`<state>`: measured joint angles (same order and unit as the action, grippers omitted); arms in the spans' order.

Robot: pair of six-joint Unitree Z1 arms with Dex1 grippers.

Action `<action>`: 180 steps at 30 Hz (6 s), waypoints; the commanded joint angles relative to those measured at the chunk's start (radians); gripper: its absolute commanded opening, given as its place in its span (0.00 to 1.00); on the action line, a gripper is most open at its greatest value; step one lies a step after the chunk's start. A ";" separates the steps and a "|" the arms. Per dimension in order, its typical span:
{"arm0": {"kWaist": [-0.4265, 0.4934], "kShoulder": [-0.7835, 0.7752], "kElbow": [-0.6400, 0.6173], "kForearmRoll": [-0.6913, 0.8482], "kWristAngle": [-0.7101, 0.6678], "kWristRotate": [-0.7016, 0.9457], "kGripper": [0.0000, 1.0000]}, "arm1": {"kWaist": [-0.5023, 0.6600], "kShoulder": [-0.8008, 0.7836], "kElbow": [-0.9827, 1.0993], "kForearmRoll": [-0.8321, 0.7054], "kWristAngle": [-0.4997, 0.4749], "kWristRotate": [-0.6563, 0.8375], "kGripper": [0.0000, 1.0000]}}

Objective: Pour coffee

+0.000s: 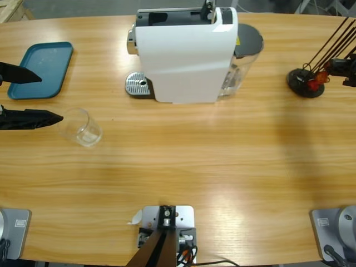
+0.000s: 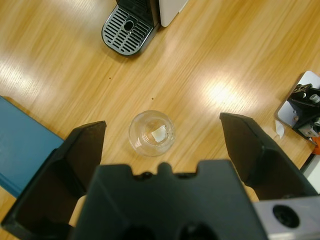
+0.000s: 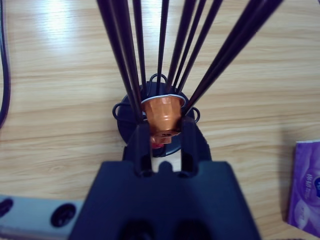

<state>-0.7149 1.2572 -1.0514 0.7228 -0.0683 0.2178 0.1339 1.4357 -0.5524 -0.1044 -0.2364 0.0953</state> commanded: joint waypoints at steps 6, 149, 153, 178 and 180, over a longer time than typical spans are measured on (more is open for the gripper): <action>-0.009 -0.010 0.048 0.007 0.006 -0.012 0.99 | 0.007 -0.073 -0.137 0.119 -0.019 0.015 0.00; -0.055 -0.065 0.142 -0.048 0.008 -0.075 0.99 | 0.618 0.354 -0.578 -0.080 0.344 0.232 1.00; -0.055 -0.064 0.142 -0.049 0.008 -0.076 0.99 | 0.618 0.350 -0.578 -0.078 0.334 0.229 1.00; -0.056 -0.112 0.124 -0.052 0.013 -0.065 0.99 | 0.899 0.022 -0.455 0.110 0.177 0.214 0.35; -0.059 -0.110 0.115 -0.051 0.013 -0.064 0.99 | 0.899 -0.030 -0.426 0.131 0.128 0.233 0.05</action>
<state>-0.7598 1.1635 -0.9476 0.6731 -0.0640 0.1548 1.0070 1.5931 -1.1061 -0.0677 0.0315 0.2678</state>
